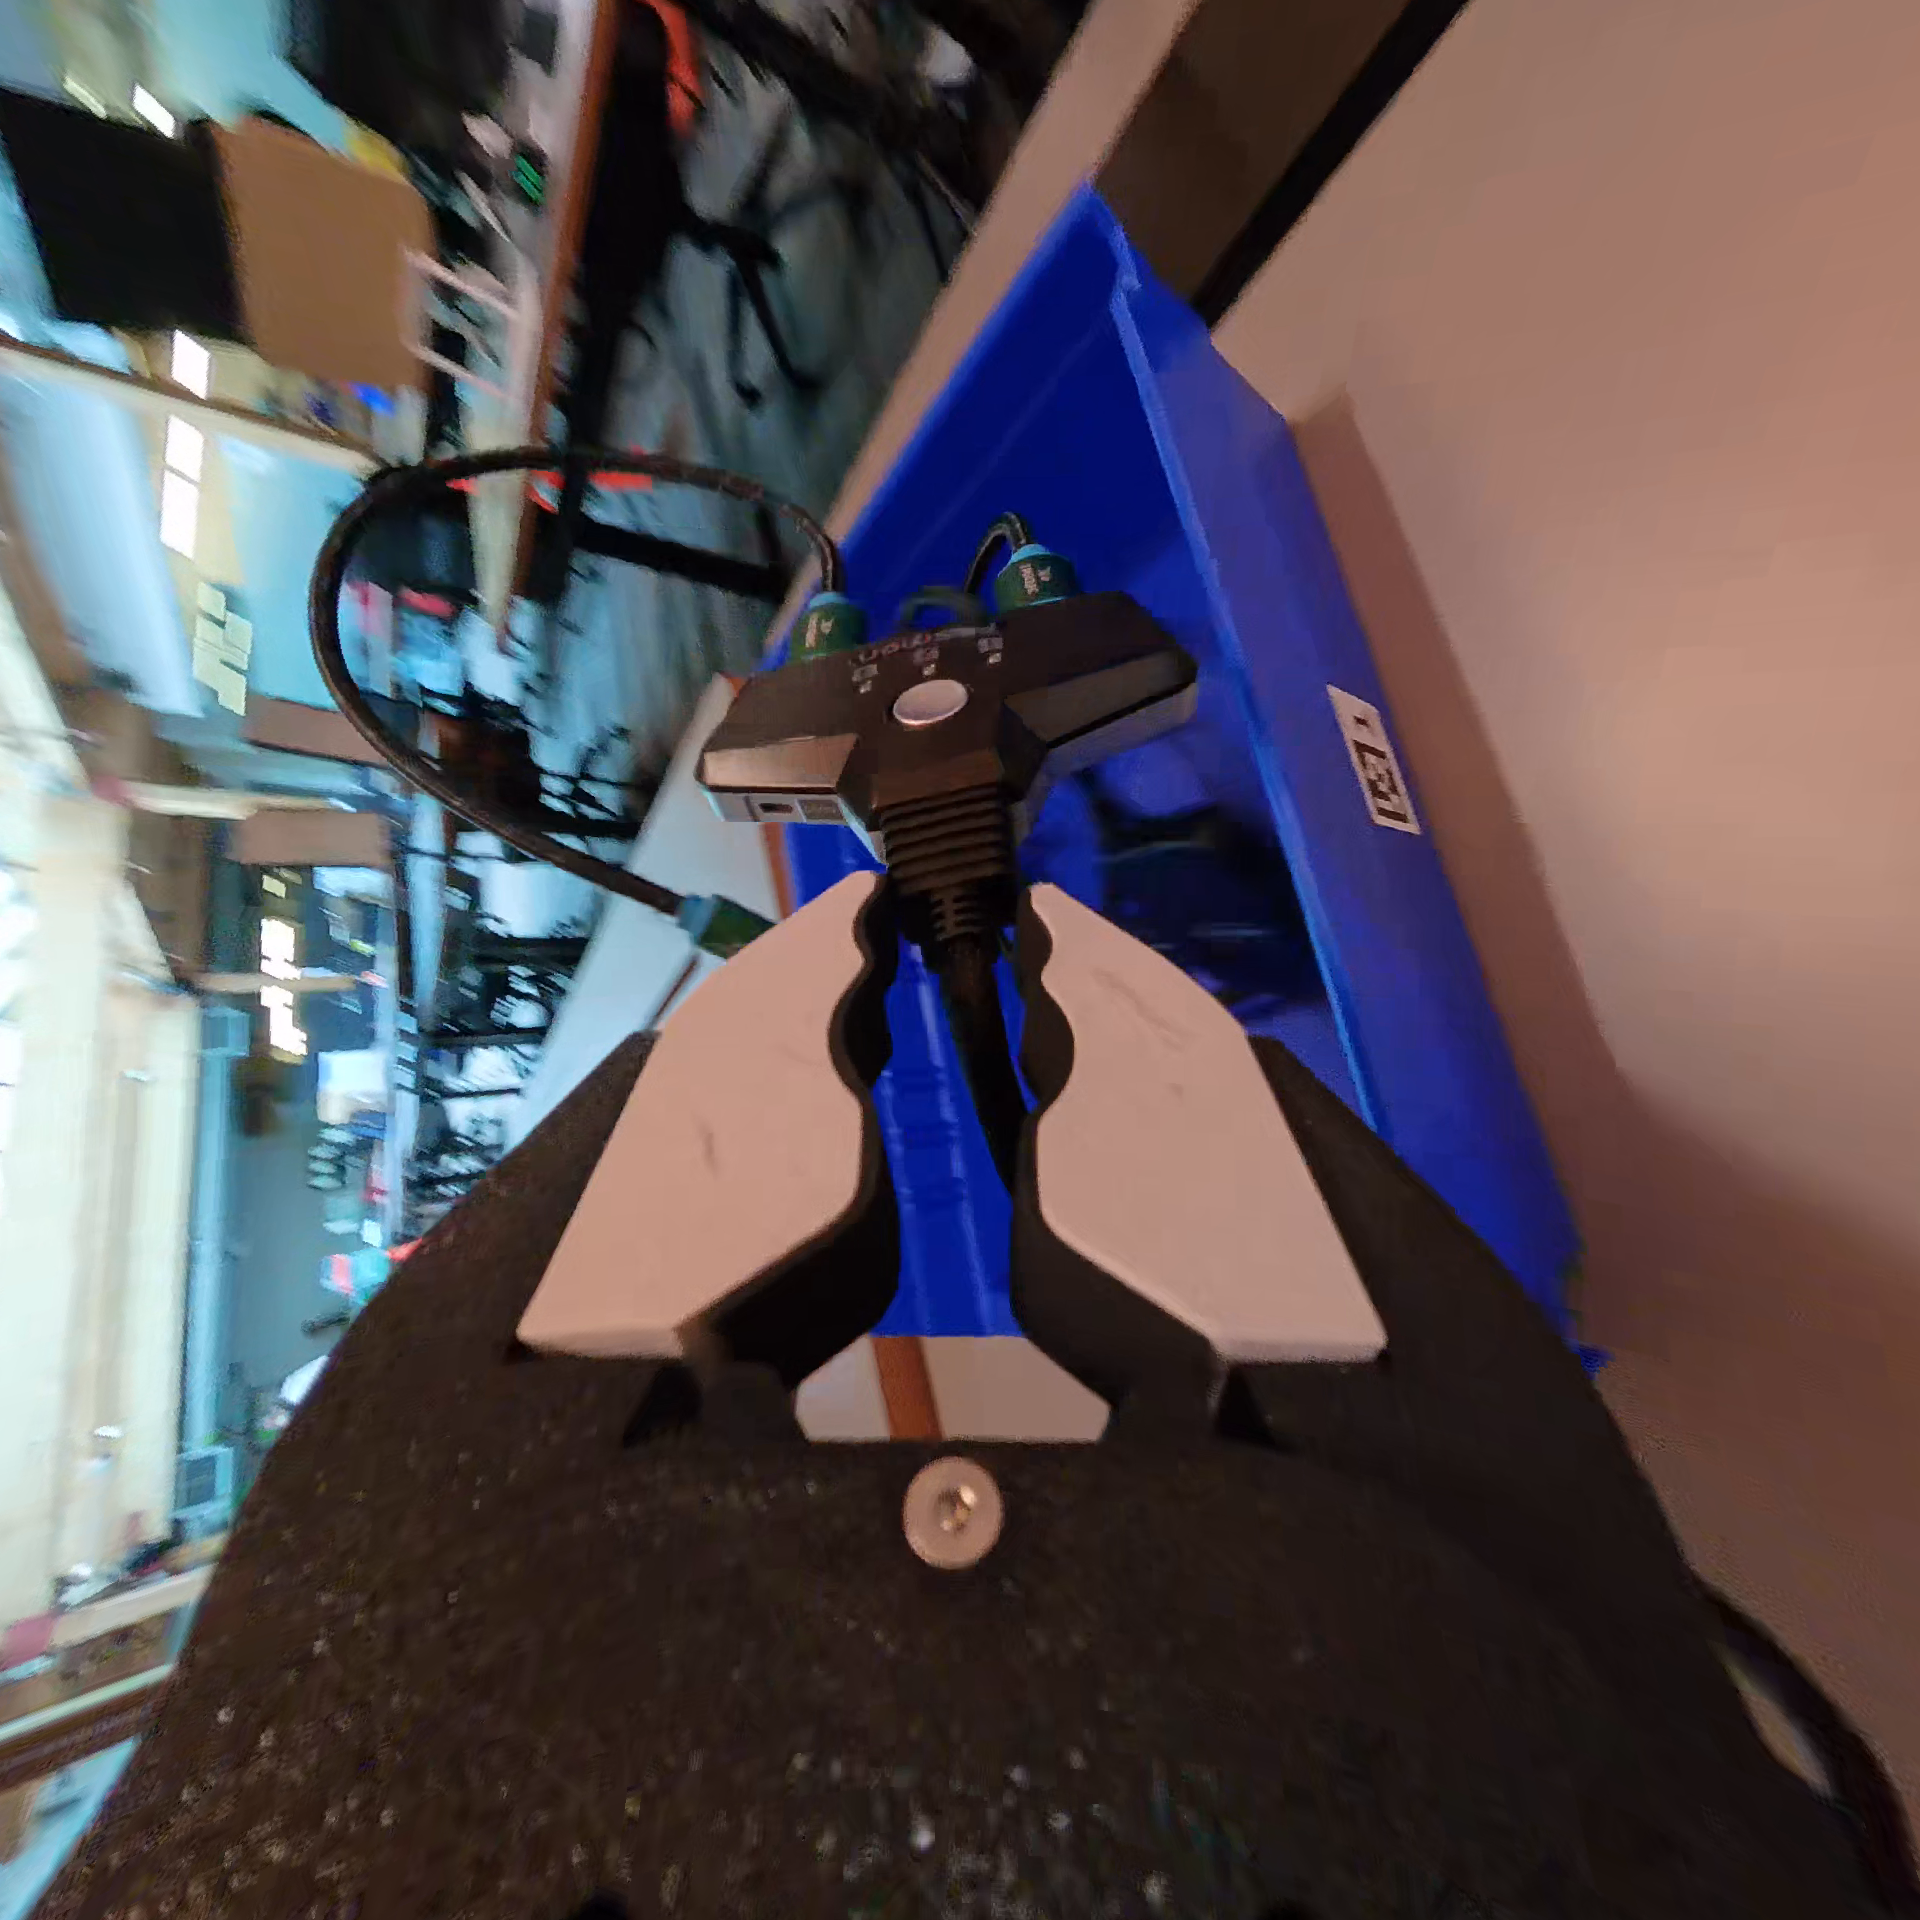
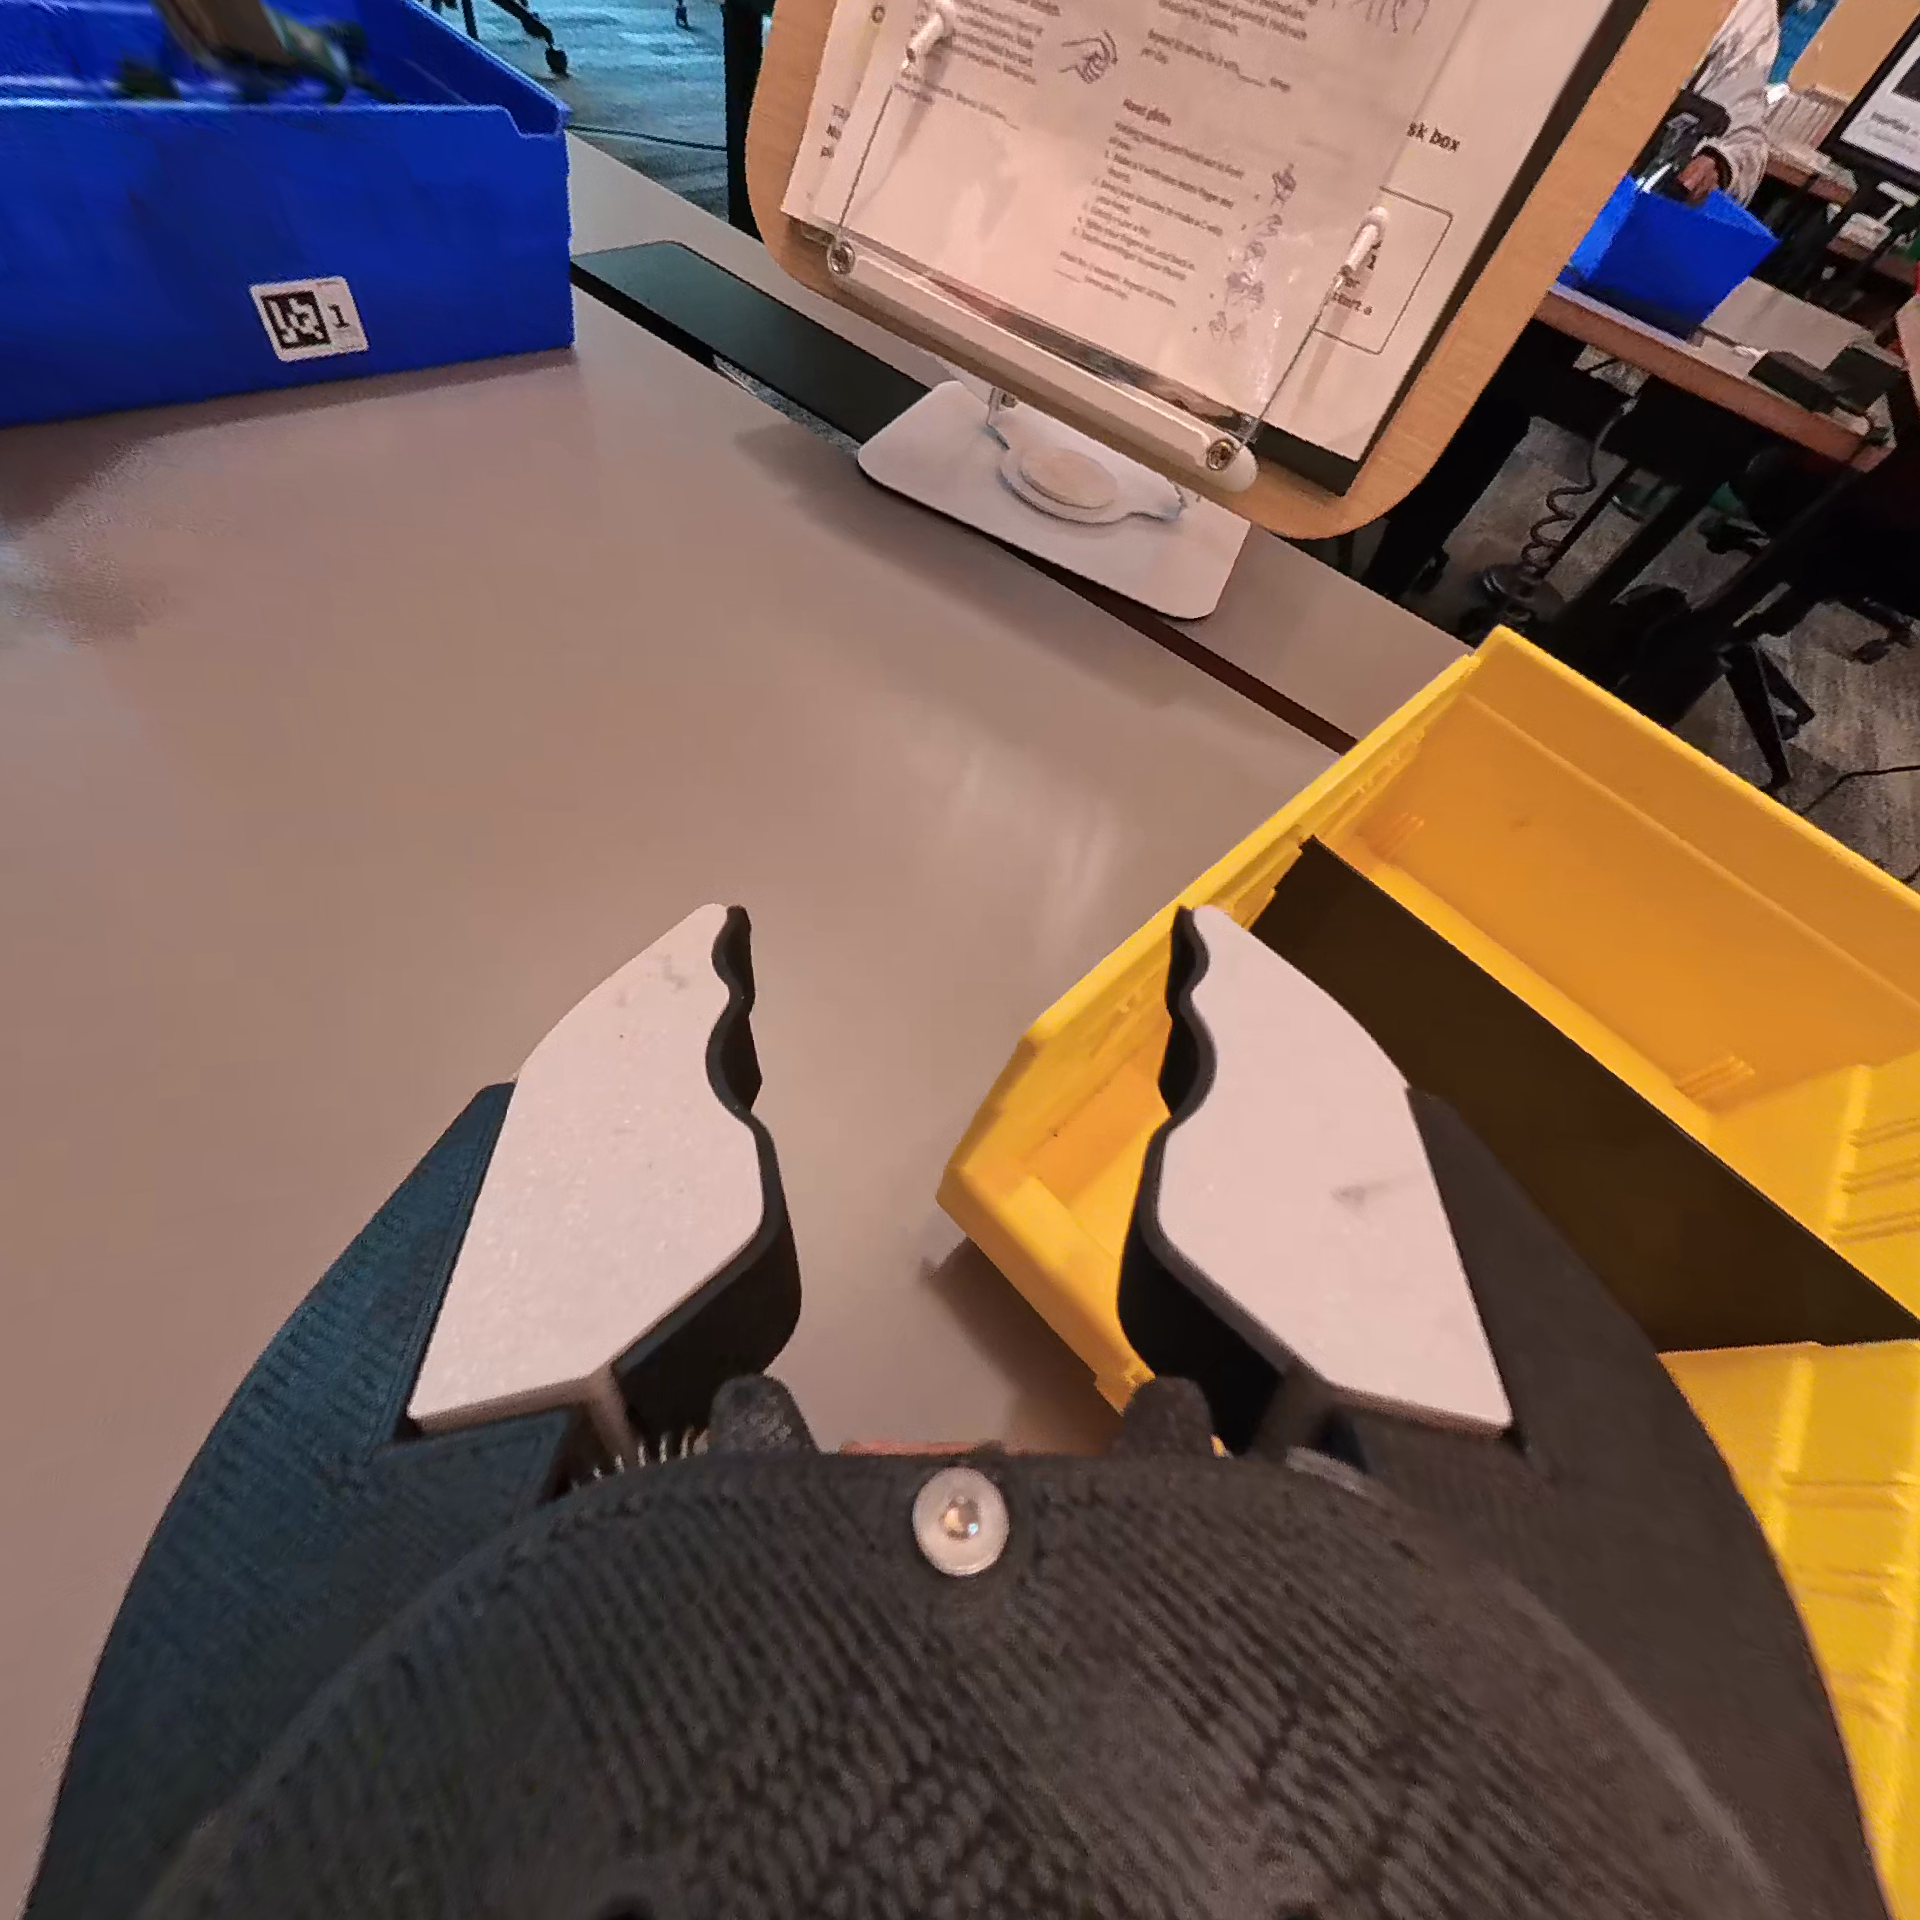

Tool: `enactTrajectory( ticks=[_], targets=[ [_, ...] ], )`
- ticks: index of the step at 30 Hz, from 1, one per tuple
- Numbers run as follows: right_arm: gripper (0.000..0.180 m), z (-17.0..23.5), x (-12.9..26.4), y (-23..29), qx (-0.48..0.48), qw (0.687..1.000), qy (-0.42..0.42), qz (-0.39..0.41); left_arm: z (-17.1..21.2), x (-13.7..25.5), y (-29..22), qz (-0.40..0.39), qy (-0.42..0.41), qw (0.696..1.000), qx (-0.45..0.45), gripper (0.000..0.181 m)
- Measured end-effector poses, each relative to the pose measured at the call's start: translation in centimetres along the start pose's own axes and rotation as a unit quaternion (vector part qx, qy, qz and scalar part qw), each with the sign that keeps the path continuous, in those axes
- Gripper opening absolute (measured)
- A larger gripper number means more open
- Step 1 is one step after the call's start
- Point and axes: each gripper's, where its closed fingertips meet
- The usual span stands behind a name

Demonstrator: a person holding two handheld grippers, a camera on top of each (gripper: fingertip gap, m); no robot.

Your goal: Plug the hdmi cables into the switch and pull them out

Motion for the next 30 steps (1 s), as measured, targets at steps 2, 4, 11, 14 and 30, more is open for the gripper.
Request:
enactTrajectory(
  ticks=[2, 4, 11, 14, 30],
  targets=[
    [0.077, -0.2, -0.2, 0.4, -0.004, 1.0, -0.004, -0.007, -0.8, 1.9, 1.3, -0.039, -0.043, 0.998, -0.015, 0.021],
    [0.076, -0.5, -0.4, 0.8, -0.006, 1.0, -0.01, -0.013, -1.6, 4.1, 2.5, -0.072, -0.089, 0.993, -0.013, 0.021],
    [0.078, -3.2, -0.8, 5.0, -0.027, 0.992, -0.073, -0.098, -4.1, 12.4, 5.7, -0.103, -0.244, 0.962, 0.06, 0.021],
    [0.081, -4.6, -0.7, 7.2, -0.053, 0.981, -0.11, -0.151, -4.4, 15.5, 7.7, -0.113, -0.301, 0.941, 0.105, 0.021],
    [0.085, -10.4, 1.3, 13.2, -0.147, 0.917, -0.237, -0.285, -8.0, 28.4, 6.8, 0.034, -0.54, 0.835, 0.104, 0.021]
  ],
)
Point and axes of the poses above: each gripper's, where its closed fingertips meet, x back along the fingers, z out of its underside, y = z × x across the jaws, and after that the axes turned 6 degrees about -z, right-handed
